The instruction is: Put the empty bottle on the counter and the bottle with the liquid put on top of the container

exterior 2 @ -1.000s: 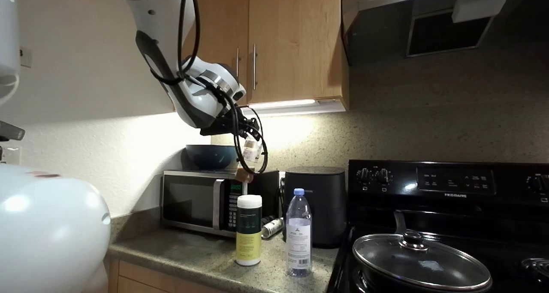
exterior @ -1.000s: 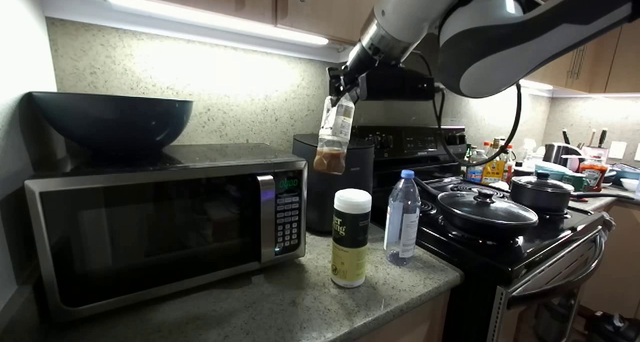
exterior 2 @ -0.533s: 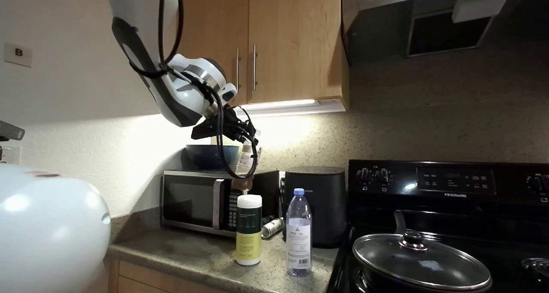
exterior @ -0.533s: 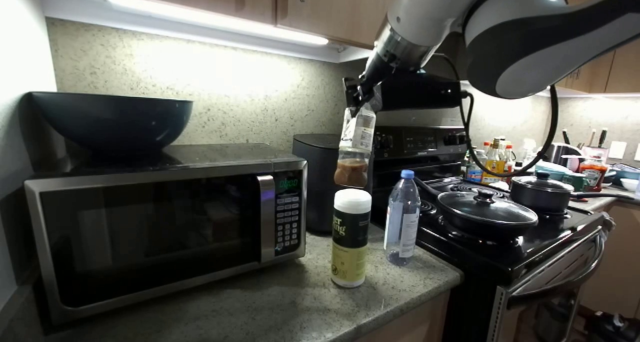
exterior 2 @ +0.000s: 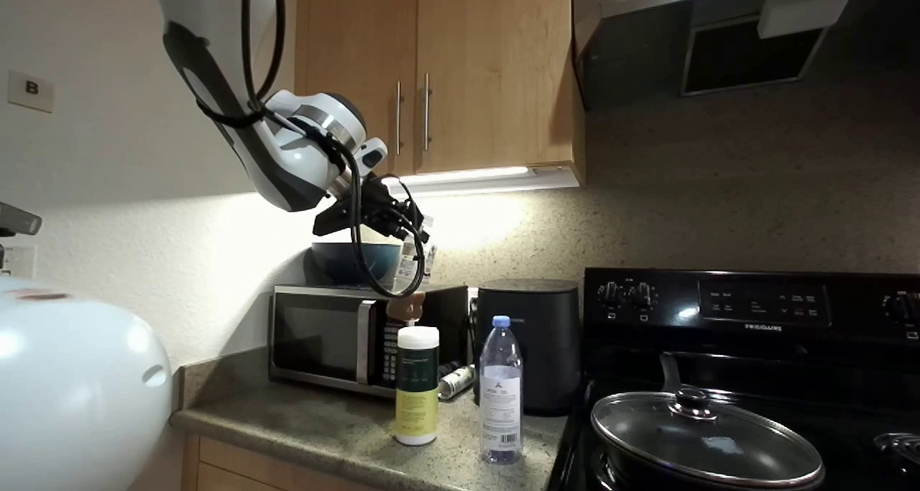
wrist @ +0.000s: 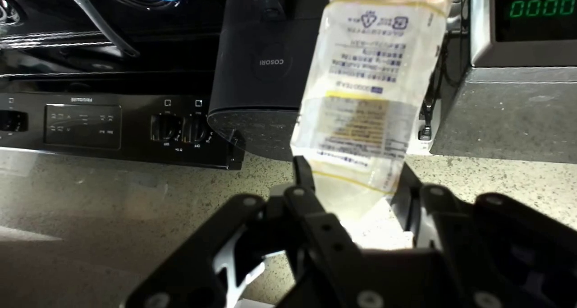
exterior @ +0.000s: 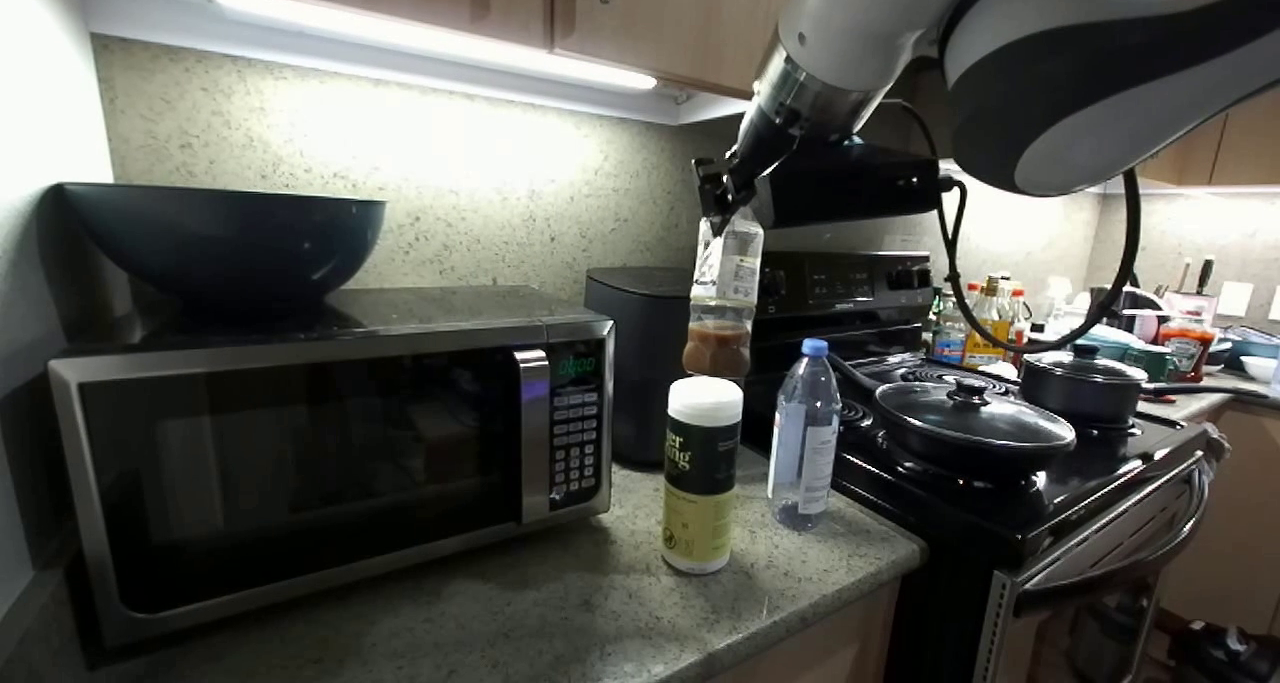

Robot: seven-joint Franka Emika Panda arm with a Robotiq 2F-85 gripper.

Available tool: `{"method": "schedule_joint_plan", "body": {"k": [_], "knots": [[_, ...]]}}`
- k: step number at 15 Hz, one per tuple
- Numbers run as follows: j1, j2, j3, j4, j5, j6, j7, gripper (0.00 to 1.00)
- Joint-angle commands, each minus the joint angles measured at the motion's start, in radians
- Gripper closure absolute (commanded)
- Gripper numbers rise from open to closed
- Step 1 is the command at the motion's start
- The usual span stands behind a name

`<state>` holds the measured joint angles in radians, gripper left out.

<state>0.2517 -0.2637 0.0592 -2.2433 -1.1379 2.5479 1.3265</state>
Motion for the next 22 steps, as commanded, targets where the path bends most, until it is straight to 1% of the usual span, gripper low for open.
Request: {"method": "schedule_joint_plan", "body": {"k": [1,5,9,12,14,15,18,20,22], "knots": [[-0.077,0.032,0.061,0.028,-0.028,0.005,0.022,0.82],[-0.107,0.071,0.085,0.047,-0.046,0.016,0.027,0.82],[-0.108,0.094,0.093,0.067,-0.041,0.012,0.015,0.82],[-0.109,0.103,0.103,0.08,-0.058,-0.003,0.017,0.82],[-0.108,0.106,0.115,0.085,-0.09,-0.04,0.026,0.82],[-0.107,0.105,0.123,0.084,-0.114,-0.079,0.036,0.82],[-0.094,0.096,0.138,0.073,-0.137,-0.18,0.032,0.82],[-0.088,0.101,0.147,0.075,-0.134,-0.208,0.03,0.82],[-0.086,0.109,0.152,0.082,-0.142,-0.205,0.037,0.82]]}}
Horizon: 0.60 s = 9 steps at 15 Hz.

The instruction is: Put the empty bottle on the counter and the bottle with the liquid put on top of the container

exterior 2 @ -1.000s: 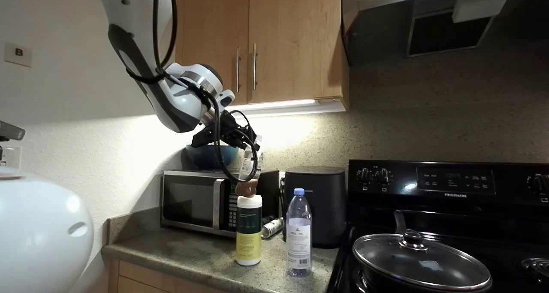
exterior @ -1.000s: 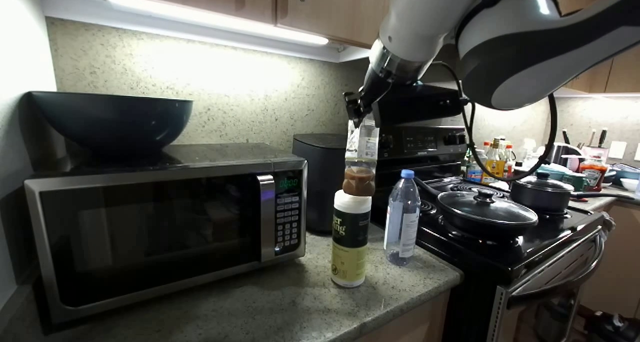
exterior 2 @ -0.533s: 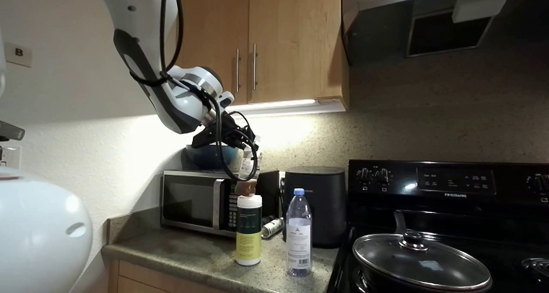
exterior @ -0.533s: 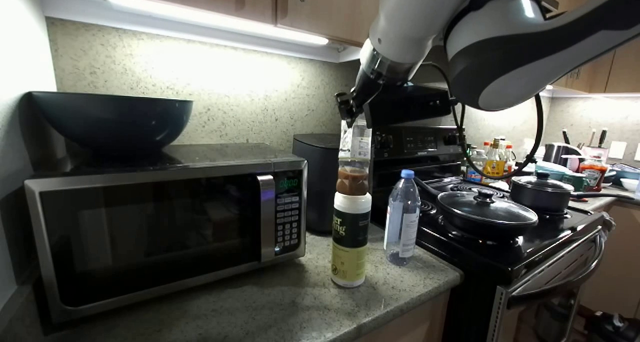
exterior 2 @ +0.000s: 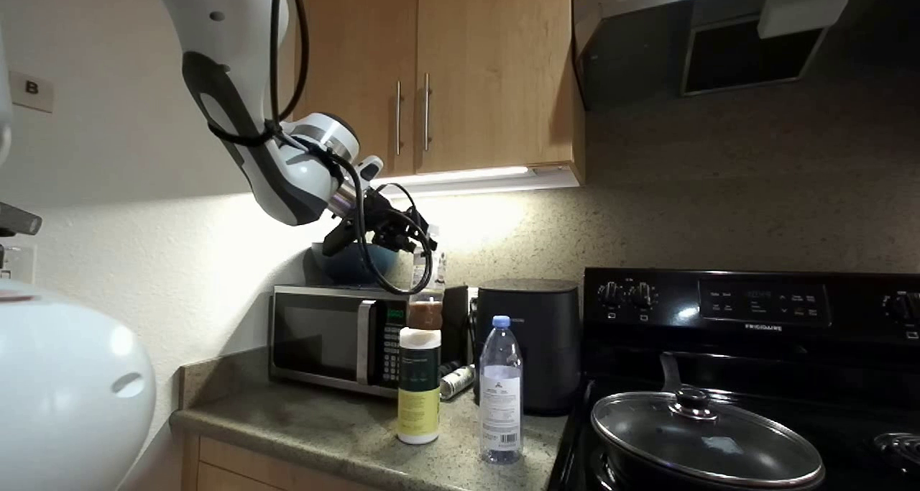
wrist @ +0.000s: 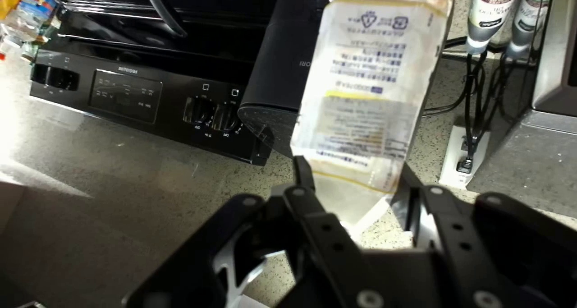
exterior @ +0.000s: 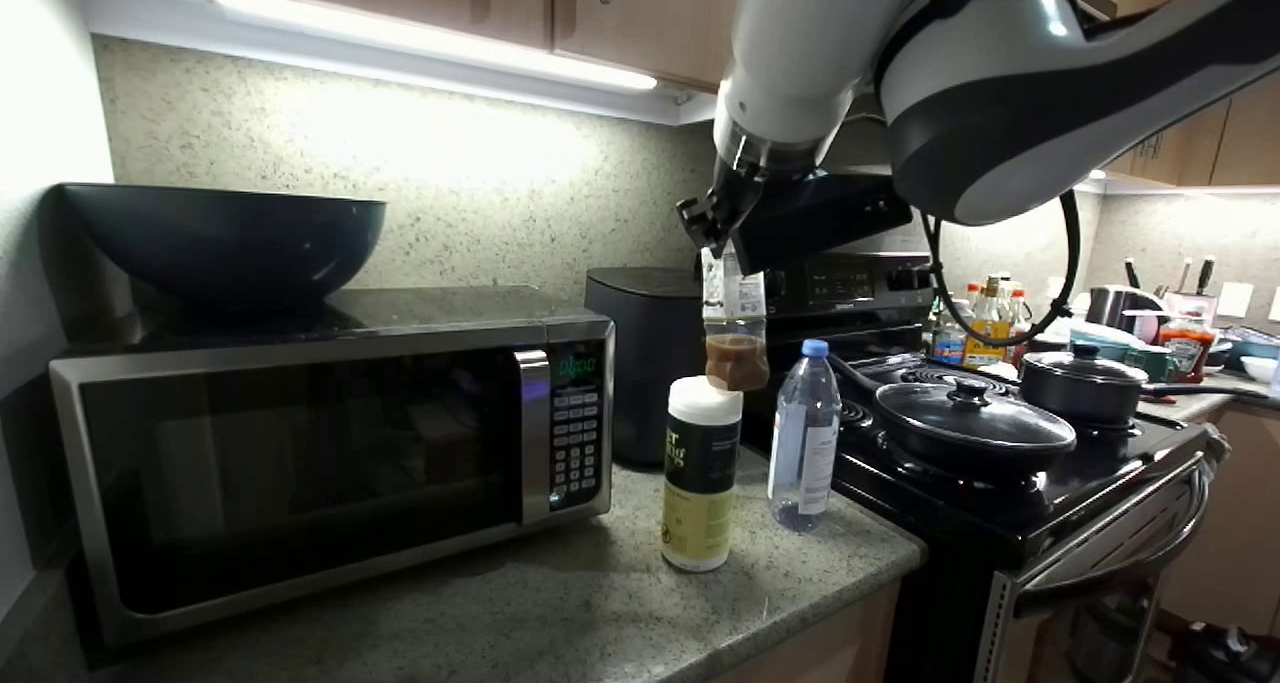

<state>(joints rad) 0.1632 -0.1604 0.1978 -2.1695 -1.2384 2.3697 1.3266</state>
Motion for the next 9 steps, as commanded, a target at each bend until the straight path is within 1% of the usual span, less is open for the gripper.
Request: {"method": "schedule_joint_plan", "body": {"k": [1,3,7,9], "knots": [[0.002,0.009,0.014,0.011,-0.051,-0.015,0.043,0.82],[0.001,0.011,0.013,0.01,-0.081,0.006,0.055,0.82],[-0.003,0.028,0.001,0.012,-0.184,0.073,0.146,0.82],[-0.002,0.035,-0.006,0.012,-0.212,0.105,0.185,0.82]]}}
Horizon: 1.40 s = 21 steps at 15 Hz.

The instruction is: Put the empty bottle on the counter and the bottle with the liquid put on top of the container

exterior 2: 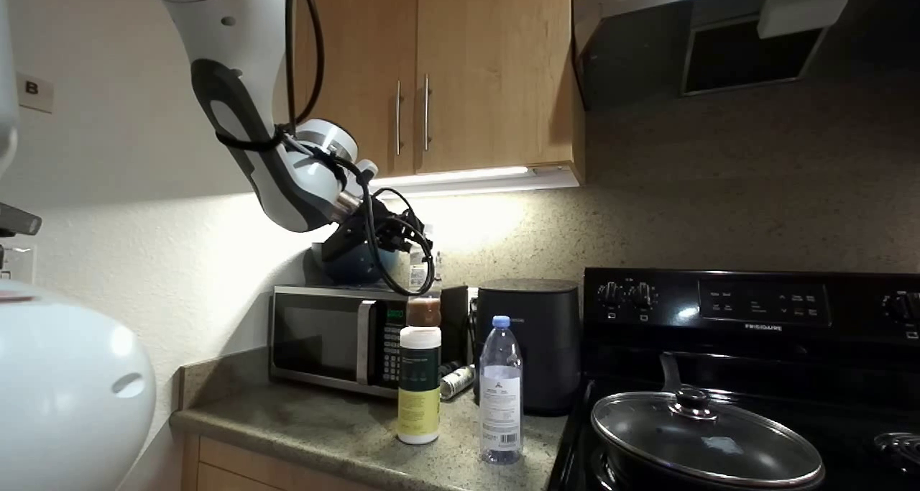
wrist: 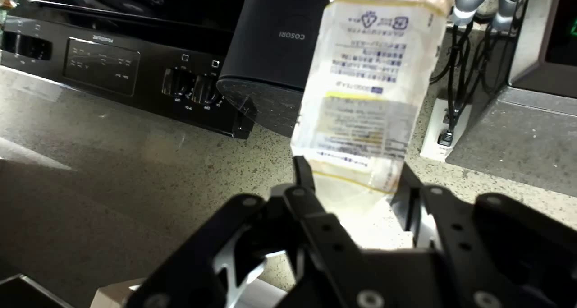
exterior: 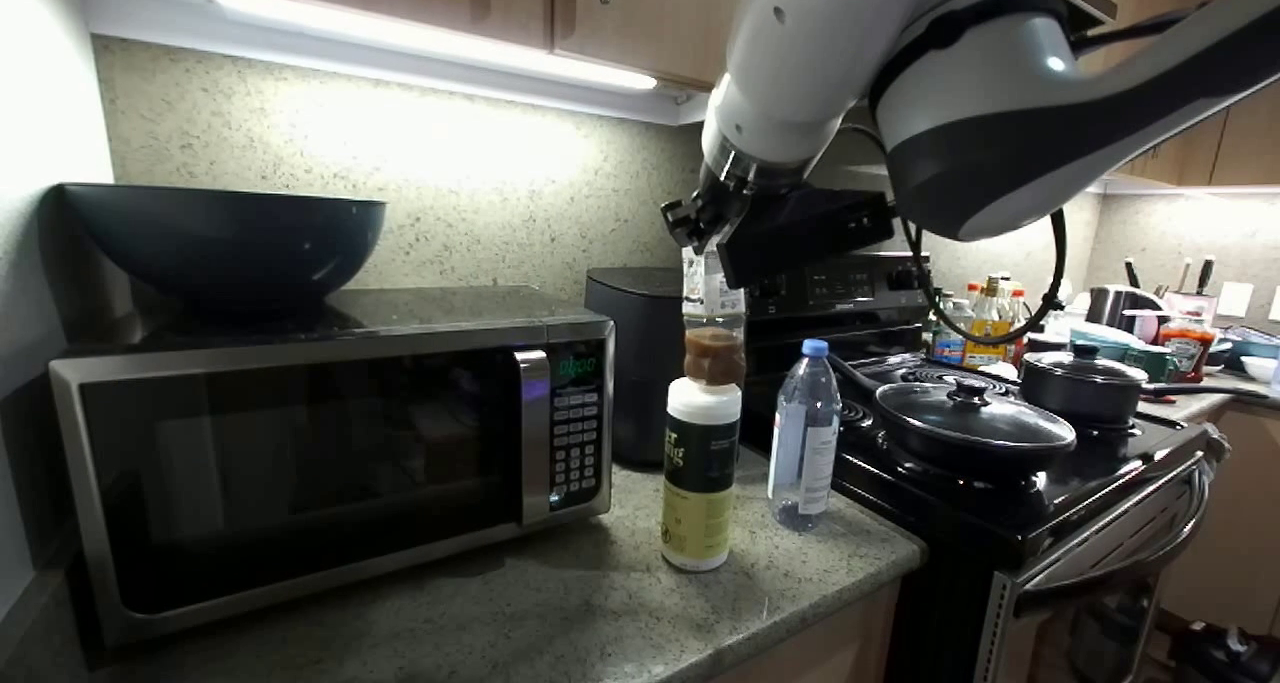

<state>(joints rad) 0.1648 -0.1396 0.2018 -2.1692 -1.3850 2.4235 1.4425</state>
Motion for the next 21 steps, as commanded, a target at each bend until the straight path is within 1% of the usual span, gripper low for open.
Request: {"method": "schedule_joint_plan", "body": {"k": [1,3,7,13,21], "knots": [[-0.002,0.018,-0.012,0.012,-0.072,0.061,0.083,0.82],[-0.001,0.02,-0.017,0.011,-0.086,0.077,0.103,0.82],[0.001,0.019,-0.02,0.011,-0.074,0.092,0.094,0.82],[0.003,0.012,-0.015,0.005,-0.06,0.066,0.079,0.82],[0.006,0.001,-0.012,-0.012,-0.045,0.042,0.092,0.82]]}}
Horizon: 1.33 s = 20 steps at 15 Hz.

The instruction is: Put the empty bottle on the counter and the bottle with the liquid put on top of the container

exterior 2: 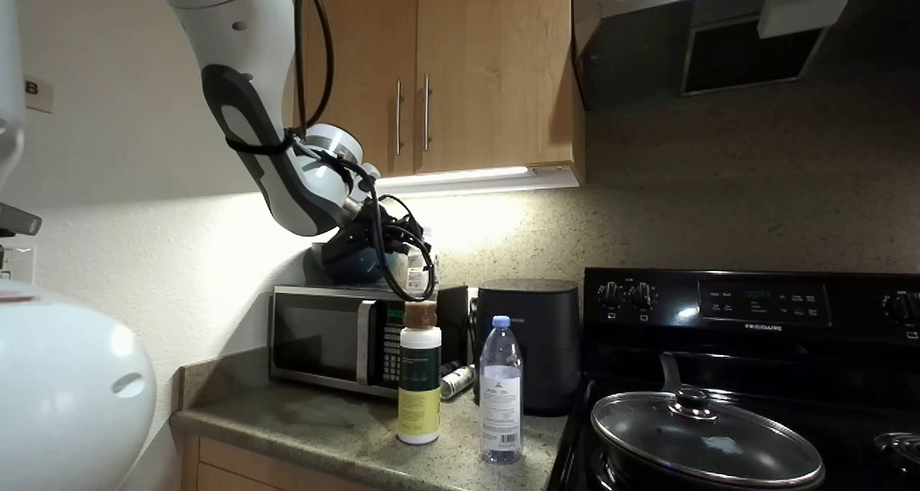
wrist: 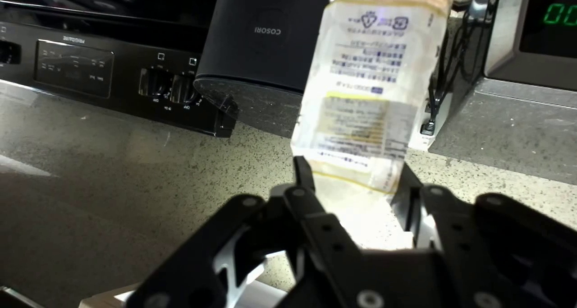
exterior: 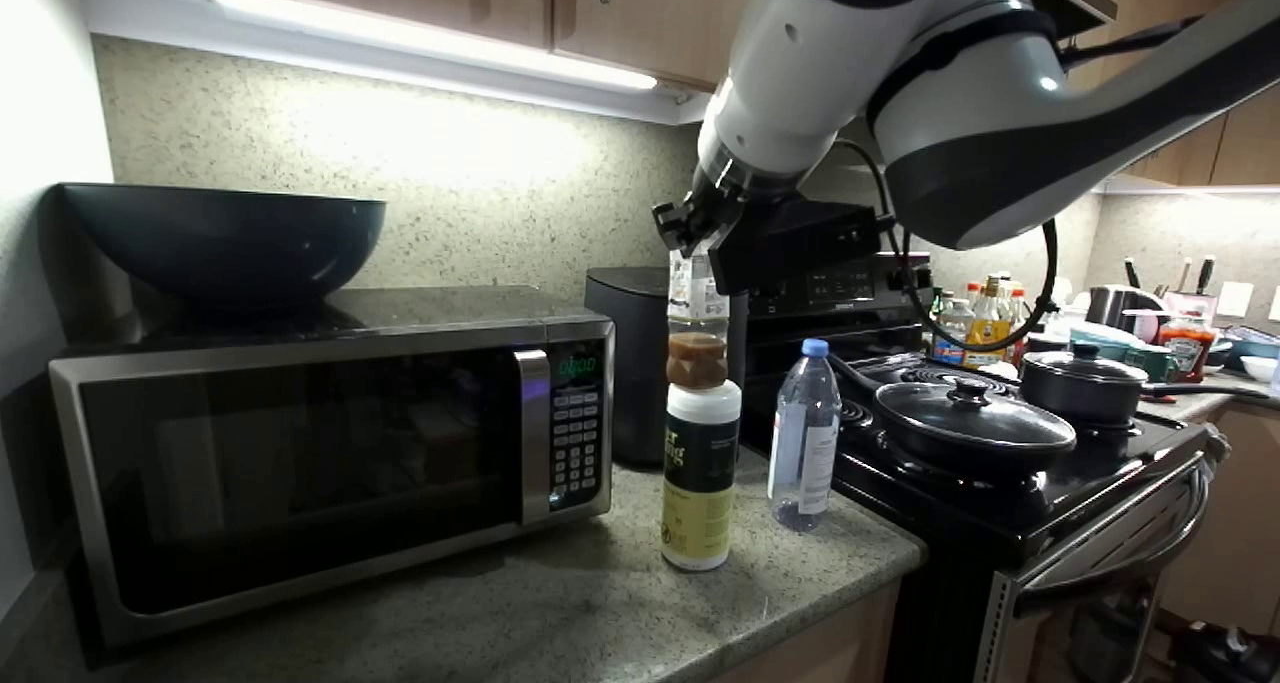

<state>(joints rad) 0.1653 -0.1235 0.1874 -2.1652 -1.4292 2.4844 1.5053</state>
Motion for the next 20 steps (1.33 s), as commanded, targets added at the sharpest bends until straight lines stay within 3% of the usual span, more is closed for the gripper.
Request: {"method": "schedule_joint_plan", "body": {"k": [1,8,9,11,15,20], "knots": [[0.006,-0.015,0.002,-0.016,0.0,-0.02,0.029,0.82],[0.02,-0.022,0.014,-0.022,0.018,-0.073,0.016,0.82],[0.021,-0.021,0.016,-0.021,0.019,-0.082,0.014,0.32],[0.023,-0.02,0.016,-0.02,0.026,-0.088,0.012,0.25],[0.027,-0.023,0.015,-0.021,0.025,-0.096,0.02,0.01],[0.027,-0.025,0.015,-0.021,0.024,-0.095,0.02,0.0]]}}
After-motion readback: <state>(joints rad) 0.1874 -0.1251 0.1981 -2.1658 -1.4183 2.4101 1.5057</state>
